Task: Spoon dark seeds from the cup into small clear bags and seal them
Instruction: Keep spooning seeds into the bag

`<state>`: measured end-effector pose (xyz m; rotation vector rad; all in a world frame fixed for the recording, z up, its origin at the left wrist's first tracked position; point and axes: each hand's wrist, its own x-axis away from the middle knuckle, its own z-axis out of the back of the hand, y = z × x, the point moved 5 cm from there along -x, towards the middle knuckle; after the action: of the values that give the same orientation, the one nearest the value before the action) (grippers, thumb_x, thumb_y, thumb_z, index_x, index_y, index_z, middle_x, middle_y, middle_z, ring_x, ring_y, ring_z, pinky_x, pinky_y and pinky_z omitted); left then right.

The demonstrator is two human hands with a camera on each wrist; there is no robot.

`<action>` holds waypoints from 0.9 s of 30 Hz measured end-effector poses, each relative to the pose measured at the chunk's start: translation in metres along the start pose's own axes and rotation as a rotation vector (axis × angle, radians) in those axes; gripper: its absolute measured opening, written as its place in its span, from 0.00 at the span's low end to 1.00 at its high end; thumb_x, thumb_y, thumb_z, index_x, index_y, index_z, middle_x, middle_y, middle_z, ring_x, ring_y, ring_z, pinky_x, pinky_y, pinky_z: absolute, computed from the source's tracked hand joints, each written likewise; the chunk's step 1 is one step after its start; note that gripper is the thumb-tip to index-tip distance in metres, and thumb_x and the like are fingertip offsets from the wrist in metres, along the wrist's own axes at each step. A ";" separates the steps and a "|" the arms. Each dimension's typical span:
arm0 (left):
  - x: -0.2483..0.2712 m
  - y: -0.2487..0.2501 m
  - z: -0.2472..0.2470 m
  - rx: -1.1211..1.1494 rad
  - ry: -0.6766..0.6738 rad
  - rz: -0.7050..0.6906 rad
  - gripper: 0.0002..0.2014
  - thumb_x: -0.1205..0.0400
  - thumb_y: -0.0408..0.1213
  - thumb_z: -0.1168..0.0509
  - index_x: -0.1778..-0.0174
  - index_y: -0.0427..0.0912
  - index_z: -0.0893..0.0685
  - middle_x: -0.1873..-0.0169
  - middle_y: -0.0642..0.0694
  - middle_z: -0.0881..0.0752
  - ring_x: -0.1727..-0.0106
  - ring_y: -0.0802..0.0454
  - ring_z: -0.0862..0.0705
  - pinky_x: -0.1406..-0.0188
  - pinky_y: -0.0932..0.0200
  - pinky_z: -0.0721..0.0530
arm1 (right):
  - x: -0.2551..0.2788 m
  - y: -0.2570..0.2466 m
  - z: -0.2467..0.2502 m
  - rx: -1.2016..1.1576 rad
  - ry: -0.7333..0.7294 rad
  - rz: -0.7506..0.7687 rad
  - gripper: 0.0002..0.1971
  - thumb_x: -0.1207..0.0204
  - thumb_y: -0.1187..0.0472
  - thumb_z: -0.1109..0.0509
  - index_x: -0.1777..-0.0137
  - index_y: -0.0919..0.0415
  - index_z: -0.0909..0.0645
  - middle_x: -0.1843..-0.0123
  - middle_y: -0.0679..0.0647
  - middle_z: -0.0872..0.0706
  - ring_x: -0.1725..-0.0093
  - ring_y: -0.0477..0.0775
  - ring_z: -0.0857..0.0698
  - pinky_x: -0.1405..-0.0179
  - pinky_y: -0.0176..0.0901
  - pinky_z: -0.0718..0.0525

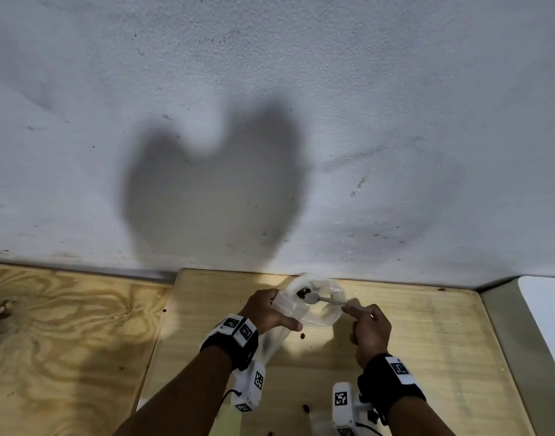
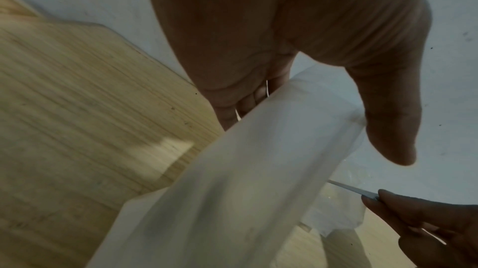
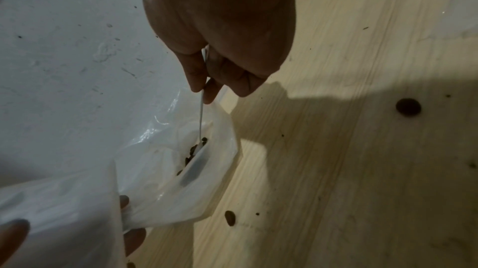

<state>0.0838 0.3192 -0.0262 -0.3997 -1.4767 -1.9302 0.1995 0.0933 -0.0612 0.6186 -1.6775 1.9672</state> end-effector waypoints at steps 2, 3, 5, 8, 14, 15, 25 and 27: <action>0.000 0.000 0.001 0.011 0.018 0.001 0.31 0.46 0.46 0.13 0.49 0.50 0.15 0.52 0.55 0.11 0.50 0.58 0.13 0.48 0.58 0.15 | 0.000 -0.001 0.004 -0.007 -0.028 0.014 0.19 0.26 0.73 0.26 0.72 0.57 0.30 0.79 0.48 0.24 0.77 0.50 0.39 0.77 0.41 0.41; 0.000 0.001 0.002 0.010 0.026 0.000 0.30 0.46 0.45 0.13 0.49 0.51 0.15 0.52 0.55 0.12 0.50 0.58 0.14 0.48 0.58 0.16 | 0.001 -0.002 0.006 -0.011 -0.039 0.019 0.20 0.26 0.73 0.27 0.72 0.56 0.31 0.79 0.48 0.25 0.77 0.50 0.39 0.77 0.41 0.42; 0.000 0.001 0.002 0.000 0.036 0.001 0.32 0.47 0.47 0.13 0.48 0.52 0.16 0.50 0.55 0.12 0.48 0.57 0.14 0.46 0.57 0.16 | 0.002 -0.005 0.011 -0.029 -0.068 0.029 0.21 0.27 0.73 0.26 0.72 0.56 0.31 0.77 0.53 0.31 0.78 0.50 0.40 0.77 0.41 0.43; -0.002 0.000 0.003 -0.022 0.051 0.004 0.38 0.49 0.50 0.13 0.42 0.51 0.18 0.47 0.54 0.13 0.45 0.54 0.15 0.40 0.53 0.16 | 0.007 -0.014 0.019 -0.068 -0.106 0.044 0.20 0.27 0.74 0.26 0.72 0.57 0.32 0.72 0.58 0.29 0.79 0.49 0.41 0.78 0.39 0.43; 0.000 0.004 0.003 -0.150 0.065 -0.026 0.49 0.48 0.52 0.14 0.29 0.48 0.23 0.38 0.53 0.18 0.38 0.54 0.19 0.39 0.57 0.18 | 0.019 -0.038 0.031 -0.134 -0.149 0.078 0.19 0.27 0.75 0.28 0.70 0.58 0.31 0.64 0.64 0.12 0.79 0.49 0.38 0.77 0.41 0.42; 0.001 0.005 0.003 -0.165 0.066 -0.032 0.50 0.48 0.52 0.14 0.29 0.48 0.23 0.38 0.53 0.17 0.39 0.54 0.18 0.39 0.57 0.18 | 0.021 -0.043 0.032 -0.146 -0.155 0.090 0.19 0.27 0.75 0.28 0.70 0.58 0.32 0.64 0.64 0.12 0.79 0.48 0.39 0.77 0.40 0.42; 0.006 0.010 -0.002 -0.203 0.098 -0.063 0.50 0.47 0.52 0.14 0.27 0.48 0.24 0.35 0.52 0.19 0.37 0.53 0.20 0.38 0.58 0.20 | 0.049 -0.096 0.003 0.166 -0.354 0.512 0.21 0.32 0.71 0.20 0.69 0.60 0.32 0.65 0.74 0.23 0.73 0.53 0.31 0.72 0.42 0.31; 0.005 0.011 -0.002 -0.195 0.091 -0.052 0.50 0.47 0.53 0.15 0.27 0.48 0.24 0.34 0.52 0.18 0.36 0.52 0.19 0.37 0.56 0.20 | 0.060 -0.104 -0.009 0.292 -0.398 0.636 0.18 0.31 0.69 0.19 0.67 0.62 0.29 0.64 0.68 0.16 0.70 0.58 0.23 0.68 0.50 0.26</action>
<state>0.0878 0.3139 -0.0156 -0.3583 -1.2571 -2.1131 0.2171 0.1202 0.0548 0.6679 -2.0169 2.7170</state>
